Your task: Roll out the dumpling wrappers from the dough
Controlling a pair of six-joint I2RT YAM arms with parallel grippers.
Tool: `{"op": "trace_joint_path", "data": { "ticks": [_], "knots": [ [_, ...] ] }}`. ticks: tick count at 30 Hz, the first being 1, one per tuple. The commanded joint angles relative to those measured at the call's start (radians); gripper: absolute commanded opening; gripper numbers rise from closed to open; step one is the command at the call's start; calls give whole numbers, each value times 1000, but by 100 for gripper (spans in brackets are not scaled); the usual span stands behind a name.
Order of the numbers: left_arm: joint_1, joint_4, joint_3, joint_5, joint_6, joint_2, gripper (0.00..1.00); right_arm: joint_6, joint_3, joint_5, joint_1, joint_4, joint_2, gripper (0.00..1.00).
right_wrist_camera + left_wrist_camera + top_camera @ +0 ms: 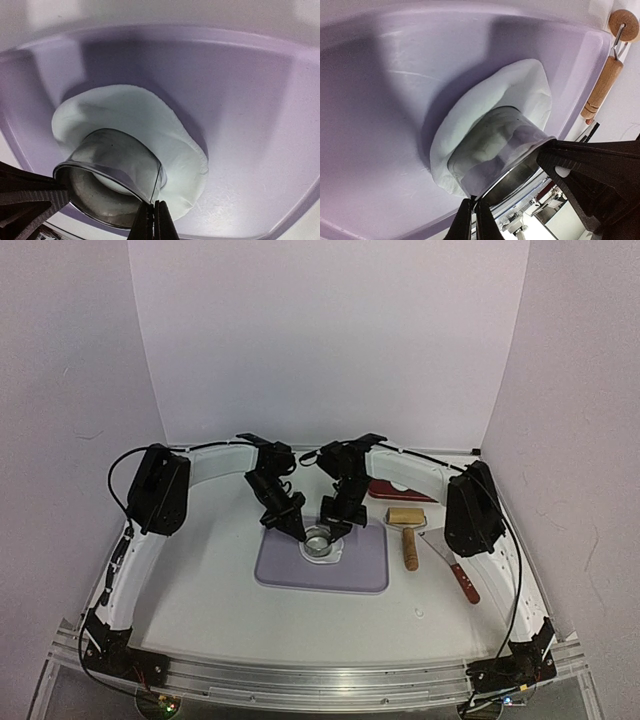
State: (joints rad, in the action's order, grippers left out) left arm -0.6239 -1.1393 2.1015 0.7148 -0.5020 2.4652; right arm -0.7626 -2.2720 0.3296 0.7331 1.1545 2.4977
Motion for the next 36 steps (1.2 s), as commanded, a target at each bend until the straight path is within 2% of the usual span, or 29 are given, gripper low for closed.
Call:
{"op": "trace_joint_path", "data": {
  "ticks": [1, 5, 12, 15, 18, 23, 27, 30, 36],
  "knots": [
    [-2, 3, -108, -116, -6, -28, 5, -10, -107, -22, -32, -25, 121, 0],
    [-4, 4, -122, -106, 1, -28, 5, -3, -47, -33, -37, -17, 85, 0],
    [-21, -15, -62, -70, 25, 5, 5, 4, 320, -74, -36, -24, -123, 0],
    [-24, -16, -32, -69, 26, 22, 5, 1, 396, -85, -32, -39, -177, 0],
    [-23, -21, 27, -81, 27, 49, 5, 4, 369, -86, -32, -46, -161, 0],
    [-13, -31, 148, -116, 21, 91, 5, 21, 163, -121, -42, -36, -55, 0],
    [9, -5, 160, -121, 9, 98, 5, 23, 61, -122, -81, -30, 5, 0],
    [20, 2, 114, -138, 15, 75, 5, 45, 75, -96, -85, -32, 14, 0],
    [19, 61, -121, -148, 12, -36, 5, 86, 161, -11, -10, -42, 0, 0]
  ]
}}
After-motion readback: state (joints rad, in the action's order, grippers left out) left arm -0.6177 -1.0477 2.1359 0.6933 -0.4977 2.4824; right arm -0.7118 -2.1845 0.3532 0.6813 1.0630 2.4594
